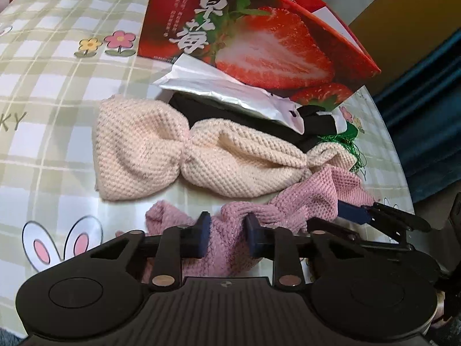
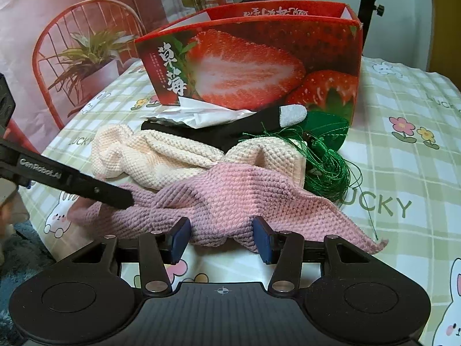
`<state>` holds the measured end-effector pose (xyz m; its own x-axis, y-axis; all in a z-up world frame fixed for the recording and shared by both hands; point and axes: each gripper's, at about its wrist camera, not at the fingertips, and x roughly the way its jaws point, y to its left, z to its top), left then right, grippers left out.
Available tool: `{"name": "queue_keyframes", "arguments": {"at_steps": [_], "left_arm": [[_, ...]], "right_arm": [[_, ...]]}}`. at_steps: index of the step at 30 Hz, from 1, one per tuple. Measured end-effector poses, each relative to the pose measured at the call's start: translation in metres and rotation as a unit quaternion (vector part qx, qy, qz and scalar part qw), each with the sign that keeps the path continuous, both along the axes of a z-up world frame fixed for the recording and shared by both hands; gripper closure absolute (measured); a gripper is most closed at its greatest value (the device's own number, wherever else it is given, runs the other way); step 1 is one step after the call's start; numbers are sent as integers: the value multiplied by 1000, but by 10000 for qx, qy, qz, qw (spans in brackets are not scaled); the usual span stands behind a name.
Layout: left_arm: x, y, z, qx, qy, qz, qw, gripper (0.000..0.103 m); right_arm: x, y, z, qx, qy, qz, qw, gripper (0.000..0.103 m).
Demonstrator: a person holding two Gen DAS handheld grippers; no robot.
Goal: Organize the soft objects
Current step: 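Lower the left gripper onto the pink towel and close on it, then lift the pink towel with the left gripper and carry it over the box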
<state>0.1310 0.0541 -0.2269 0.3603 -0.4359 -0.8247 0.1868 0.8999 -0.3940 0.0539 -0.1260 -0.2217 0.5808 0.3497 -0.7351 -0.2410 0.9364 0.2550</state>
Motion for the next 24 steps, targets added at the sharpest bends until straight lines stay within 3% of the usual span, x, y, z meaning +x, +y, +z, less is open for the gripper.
{"name": "queue_keyframes", "arguments": {"at_steps": [4, 11, 14, 19, 22, 24], "left_arm": [[2, -8, 11, 91, -335, -106, 9993, 86], [-7, -24, 27, 497, -1177, -460, 9907, 86], [-11, -19, 13, 470, -1004, -413, 9930, 86], [-10, -1, 1, -42, -638, -57, 9979, 82], [-14, 5, 0, -298, -463, 46, 9985, 68], [-18, 5, 0, -386, -446, 48, 9982, 65]], "right_arm": [[0, -2, 0, 58, 6, -22, 10000, 57], [-3, -9, 5, 293, -162, -185, 9993, 56], [-2, -16, 7, 472, -253, -333, 9980, 56], [3, -16, 2, 394, -166, -344, 9985, 56], [3, -12, 0, 276, -197, -334, 9989, 67], [2, -11, 0, 273, -220, -319, 9989, 74]]}}
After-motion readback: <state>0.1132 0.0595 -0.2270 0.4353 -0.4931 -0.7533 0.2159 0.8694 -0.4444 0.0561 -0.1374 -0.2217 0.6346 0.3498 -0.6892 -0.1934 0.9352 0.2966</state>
